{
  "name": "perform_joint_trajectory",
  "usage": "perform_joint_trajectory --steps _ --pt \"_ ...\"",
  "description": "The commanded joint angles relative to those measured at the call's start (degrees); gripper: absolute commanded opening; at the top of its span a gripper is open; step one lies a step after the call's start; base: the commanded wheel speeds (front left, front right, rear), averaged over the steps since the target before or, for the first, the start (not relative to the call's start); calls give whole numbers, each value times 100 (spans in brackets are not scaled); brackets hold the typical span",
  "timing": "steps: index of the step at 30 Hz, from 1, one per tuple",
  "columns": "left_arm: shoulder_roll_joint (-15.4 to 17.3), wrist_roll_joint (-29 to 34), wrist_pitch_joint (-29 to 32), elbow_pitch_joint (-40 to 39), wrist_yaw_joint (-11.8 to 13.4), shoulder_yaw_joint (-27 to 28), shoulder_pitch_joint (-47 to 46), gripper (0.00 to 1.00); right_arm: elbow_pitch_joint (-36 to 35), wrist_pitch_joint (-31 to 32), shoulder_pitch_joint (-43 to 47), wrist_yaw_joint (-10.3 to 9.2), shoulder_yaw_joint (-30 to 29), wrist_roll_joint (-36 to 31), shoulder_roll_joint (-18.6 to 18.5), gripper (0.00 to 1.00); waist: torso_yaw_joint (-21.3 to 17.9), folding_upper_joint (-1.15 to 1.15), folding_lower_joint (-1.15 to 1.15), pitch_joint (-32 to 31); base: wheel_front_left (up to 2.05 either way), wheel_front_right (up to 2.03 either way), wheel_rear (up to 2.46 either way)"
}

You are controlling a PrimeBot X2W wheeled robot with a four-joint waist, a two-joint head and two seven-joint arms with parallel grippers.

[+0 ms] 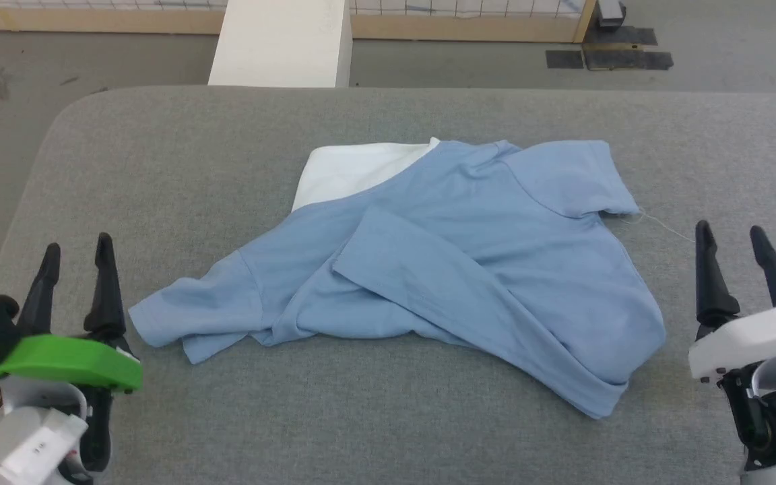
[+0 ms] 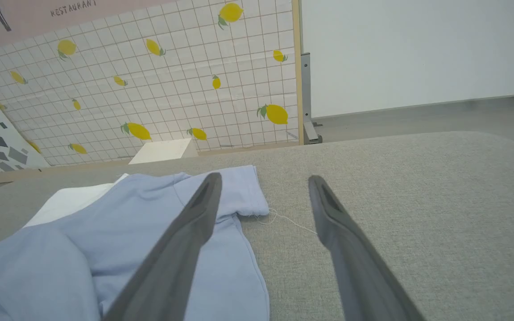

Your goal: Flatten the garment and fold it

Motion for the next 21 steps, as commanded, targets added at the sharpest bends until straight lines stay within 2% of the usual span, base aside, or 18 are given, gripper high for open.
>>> perform_joint_trajectory --steps 1,4,9,13,17,21 --pt "-44 145 -106 -66 34 0 85 100 14 167 -89 -8 -24 -54 4 100 28 23 0 71 0 0 0" --pt "-134 288 -214 -158 19 39 145 100 76 875 -439 -8 5 -252 4 100 28 23 0 213 0 0 0" --pt "-197 383 -248 -244 -44 103 64 100 433 2572 -1273 -8 319 -877 -62 100 58 23 0 515 0 0 0" --pt "-234 395 -255 -280 -134 101 -127 100 884 3927 -1981 -8 618 -1327 -283 100 175 23 0 806 0 0 0" --pt "-276 405 -259 -283 -224 69 -338 100 1219 4768 -2384 -8 851 -1459 -408 100 314 23 0 1063 0 0 0" --pt "-303 410 -260 -240 -280 90 -449 100 1426 5349 -2421 -8 1205 -1368 -502 100 386 23 0 1219 0 0 0"
